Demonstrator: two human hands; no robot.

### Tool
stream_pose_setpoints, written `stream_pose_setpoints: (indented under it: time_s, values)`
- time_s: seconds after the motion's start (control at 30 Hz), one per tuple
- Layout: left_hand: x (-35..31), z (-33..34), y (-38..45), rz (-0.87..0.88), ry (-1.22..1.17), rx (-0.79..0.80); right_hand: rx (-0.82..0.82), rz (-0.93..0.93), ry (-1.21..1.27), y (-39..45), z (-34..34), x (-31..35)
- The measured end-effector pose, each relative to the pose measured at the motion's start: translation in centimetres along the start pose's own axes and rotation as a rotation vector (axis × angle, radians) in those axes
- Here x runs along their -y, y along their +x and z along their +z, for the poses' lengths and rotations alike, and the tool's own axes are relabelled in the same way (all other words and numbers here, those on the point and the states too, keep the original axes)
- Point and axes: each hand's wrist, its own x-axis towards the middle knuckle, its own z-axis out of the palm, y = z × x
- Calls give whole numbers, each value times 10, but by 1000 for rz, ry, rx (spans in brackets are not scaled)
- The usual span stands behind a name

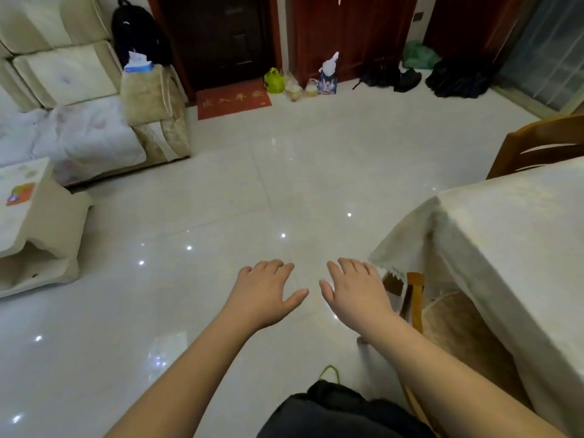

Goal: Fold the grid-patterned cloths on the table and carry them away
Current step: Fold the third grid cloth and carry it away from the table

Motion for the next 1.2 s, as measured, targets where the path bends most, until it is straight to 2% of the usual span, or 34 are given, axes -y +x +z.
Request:
stream_pose_setpoints:
  time_s: [0.37,0.83,0.97,1.2]
  values:
    - [14,-68,136,-6,18,-134,-70,14,49,137,-51,-55]
    - [86,-96,350,174,-22,-61,-111,177,77,308,-94,-79]
    - [108,-115,409,217,-5,-80,-131,298,95,351,-111,-81]
    - [94,-143,501,360,2,-57,-78,395,95,402,-139,-109]
